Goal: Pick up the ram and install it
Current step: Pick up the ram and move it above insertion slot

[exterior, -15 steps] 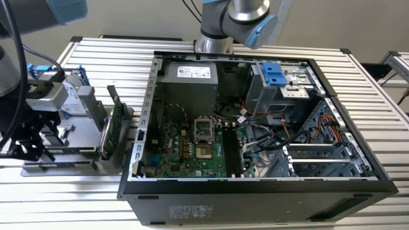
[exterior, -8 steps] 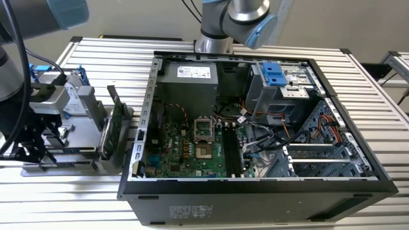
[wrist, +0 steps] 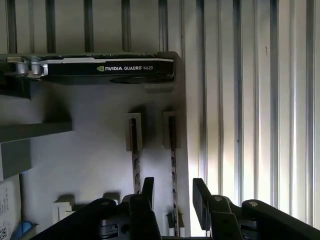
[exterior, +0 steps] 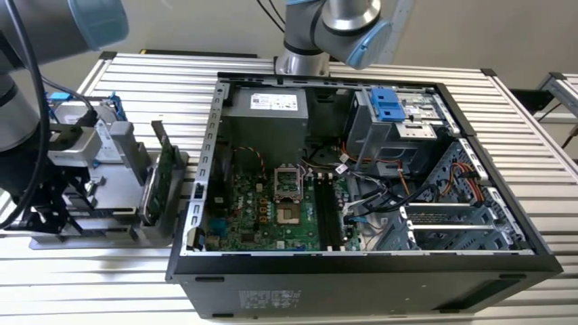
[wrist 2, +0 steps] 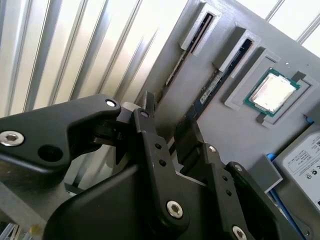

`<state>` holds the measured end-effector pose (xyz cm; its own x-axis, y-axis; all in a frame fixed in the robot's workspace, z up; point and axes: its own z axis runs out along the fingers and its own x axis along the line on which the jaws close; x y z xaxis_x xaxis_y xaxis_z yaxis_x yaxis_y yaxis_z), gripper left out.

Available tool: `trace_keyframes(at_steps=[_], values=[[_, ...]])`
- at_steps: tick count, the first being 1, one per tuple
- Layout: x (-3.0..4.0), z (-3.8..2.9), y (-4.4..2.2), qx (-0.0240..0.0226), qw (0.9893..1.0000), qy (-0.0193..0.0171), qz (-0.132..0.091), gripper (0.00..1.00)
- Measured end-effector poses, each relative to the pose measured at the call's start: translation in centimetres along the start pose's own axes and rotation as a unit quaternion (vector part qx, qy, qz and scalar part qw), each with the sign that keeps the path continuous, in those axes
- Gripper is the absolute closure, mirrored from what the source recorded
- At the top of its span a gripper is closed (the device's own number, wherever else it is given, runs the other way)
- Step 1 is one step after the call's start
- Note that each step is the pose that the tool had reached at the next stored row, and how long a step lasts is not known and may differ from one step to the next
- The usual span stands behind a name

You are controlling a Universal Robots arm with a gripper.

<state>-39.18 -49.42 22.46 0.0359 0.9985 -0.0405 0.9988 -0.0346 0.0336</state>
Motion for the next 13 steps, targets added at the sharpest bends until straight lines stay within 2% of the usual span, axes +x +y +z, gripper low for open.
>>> trace_keyframes(at_steps=[13], values=[[0.06,1.46,-0.23,-0.0001,1.0000,-0.0008,-0.001,0.00]])
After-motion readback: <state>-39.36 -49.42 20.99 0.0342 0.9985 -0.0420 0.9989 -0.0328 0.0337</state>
